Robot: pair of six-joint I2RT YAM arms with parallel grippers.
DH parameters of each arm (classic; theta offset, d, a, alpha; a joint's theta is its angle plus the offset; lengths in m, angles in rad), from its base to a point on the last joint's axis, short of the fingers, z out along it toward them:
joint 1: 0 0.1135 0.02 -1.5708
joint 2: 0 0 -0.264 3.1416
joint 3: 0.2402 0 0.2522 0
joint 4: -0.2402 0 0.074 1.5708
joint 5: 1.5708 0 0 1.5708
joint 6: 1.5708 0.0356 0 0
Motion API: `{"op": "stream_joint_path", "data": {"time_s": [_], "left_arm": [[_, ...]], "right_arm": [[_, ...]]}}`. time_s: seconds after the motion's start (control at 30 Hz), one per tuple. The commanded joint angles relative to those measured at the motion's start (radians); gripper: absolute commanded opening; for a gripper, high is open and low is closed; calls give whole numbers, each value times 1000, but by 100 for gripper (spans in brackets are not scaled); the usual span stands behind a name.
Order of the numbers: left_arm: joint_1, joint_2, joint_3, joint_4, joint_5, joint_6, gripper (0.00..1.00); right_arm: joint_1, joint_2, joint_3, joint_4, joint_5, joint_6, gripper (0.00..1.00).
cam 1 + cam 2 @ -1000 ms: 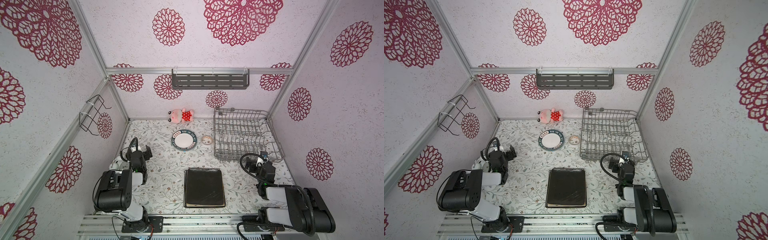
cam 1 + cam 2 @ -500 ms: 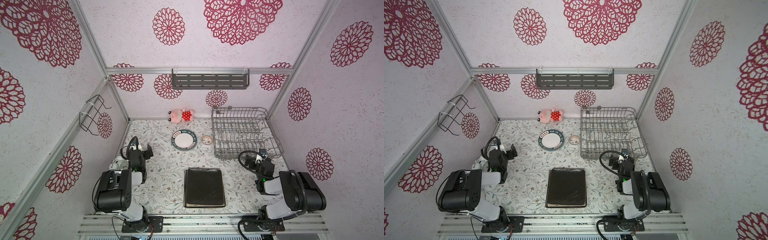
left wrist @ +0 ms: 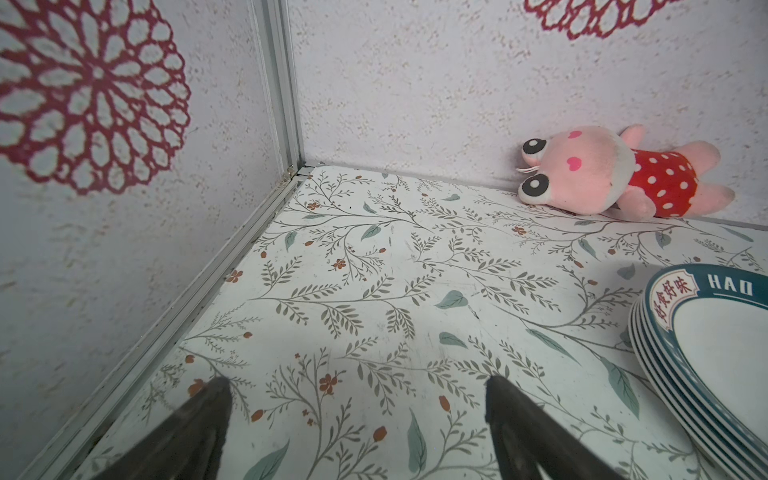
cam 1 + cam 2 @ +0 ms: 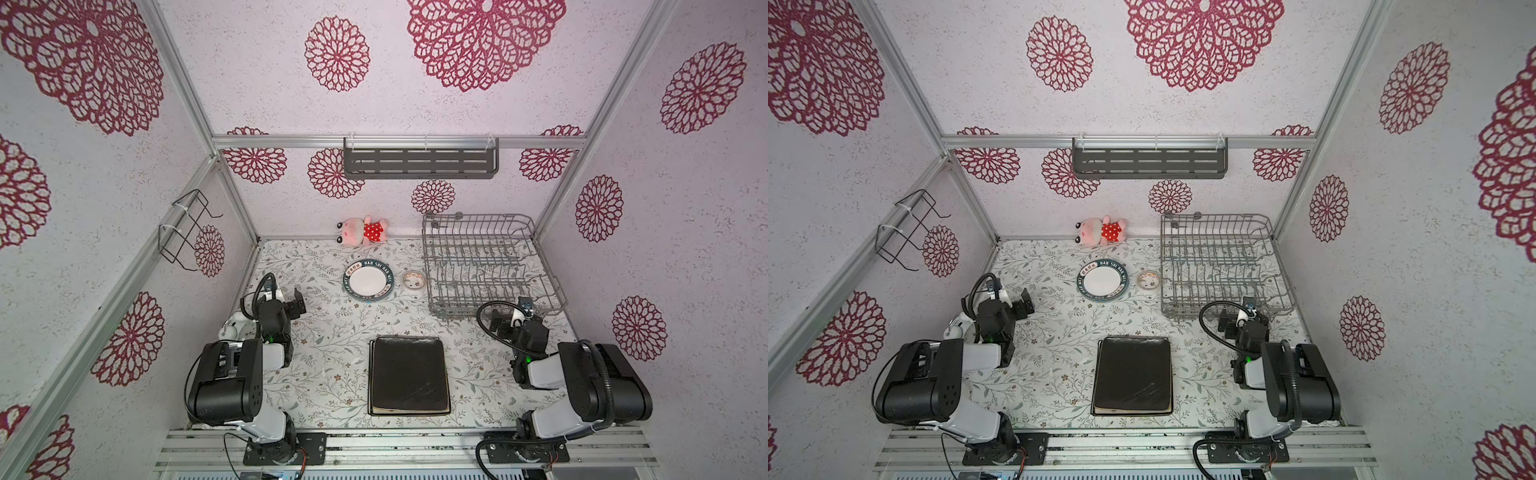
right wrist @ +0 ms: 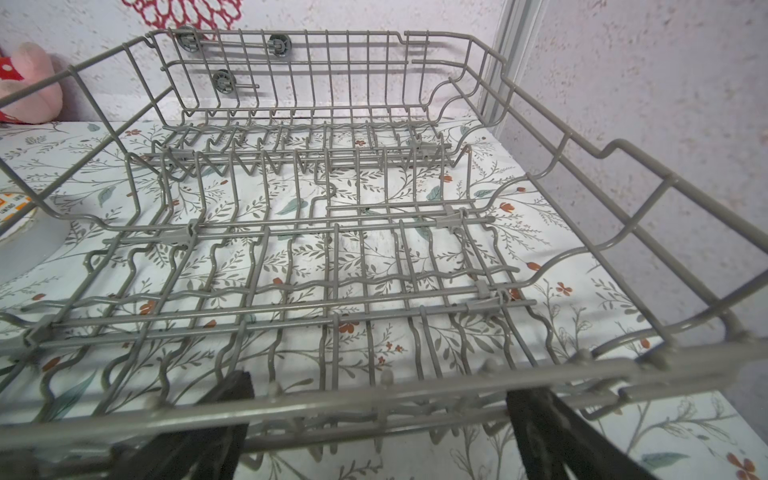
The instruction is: Unload the plates from the dish rack
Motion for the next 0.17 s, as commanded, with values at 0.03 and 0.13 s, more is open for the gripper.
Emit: {"op": "stream_joint_path", "data": {"time_s": [0.03,0.13], "left_arm": [[12,-11,10,-9,16,-3,97],[11,-11,7,-7,15,-3,97]], "right_arm": [[11,10,62,27,-27,-6,99],[11,4,56,35,-28,-7,99]]}}
